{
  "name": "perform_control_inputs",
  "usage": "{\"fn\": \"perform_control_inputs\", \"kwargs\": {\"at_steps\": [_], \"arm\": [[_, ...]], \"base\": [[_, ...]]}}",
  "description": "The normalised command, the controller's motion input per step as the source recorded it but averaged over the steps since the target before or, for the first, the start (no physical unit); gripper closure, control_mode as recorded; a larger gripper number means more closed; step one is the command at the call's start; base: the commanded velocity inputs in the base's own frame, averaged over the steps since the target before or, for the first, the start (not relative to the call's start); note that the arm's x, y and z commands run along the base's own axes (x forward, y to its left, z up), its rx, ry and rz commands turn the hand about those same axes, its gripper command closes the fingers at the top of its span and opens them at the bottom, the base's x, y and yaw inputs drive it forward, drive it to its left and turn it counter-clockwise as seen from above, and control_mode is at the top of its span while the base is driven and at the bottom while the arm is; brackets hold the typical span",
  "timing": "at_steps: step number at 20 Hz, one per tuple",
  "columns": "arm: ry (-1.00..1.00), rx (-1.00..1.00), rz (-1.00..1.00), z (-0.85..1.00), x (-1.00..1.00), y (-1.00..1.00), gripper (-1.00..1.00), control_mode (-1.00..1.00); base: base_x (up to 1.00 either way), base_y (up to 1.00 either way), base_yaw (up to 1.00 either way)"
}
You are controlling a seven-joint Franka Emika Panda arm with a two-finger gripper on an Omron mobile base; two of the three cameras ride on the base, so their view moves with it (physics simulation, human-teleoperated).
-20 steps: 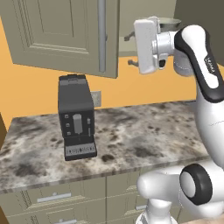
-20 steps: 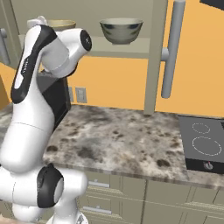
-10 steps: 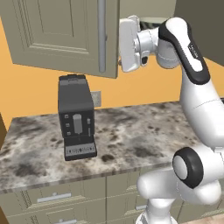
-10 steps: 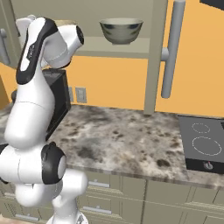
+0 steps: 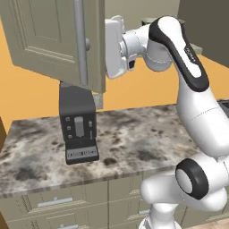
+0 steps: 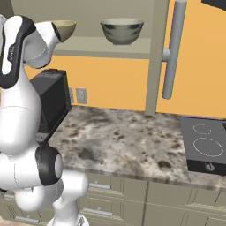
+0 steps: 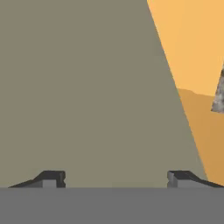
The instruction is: Move the bowls from the cabinet to the plates on the dining table.
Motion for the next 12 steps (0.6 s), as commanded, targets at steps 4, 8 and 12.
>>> {"fn": "perform_control_inputs", "kwargs": {"at_steps": [4, 8, 12], "arm": [[-0.09, -0.04, 0.1, -0.01, -0.39, 0.88, -1.0, -1.0], [-0.04, -0.09, 0.09, -0.03, -0.05, 0.78, -1.0, -1.0], [-0.03, -0.1, 0.06, -0.03, -0.02, 0.73, -1.0, -1.0]], "base": [[0.0, 0.0, 0.0], [0.0, 0.0, 0.0], [0.0, 0.0, 0.0]]}}
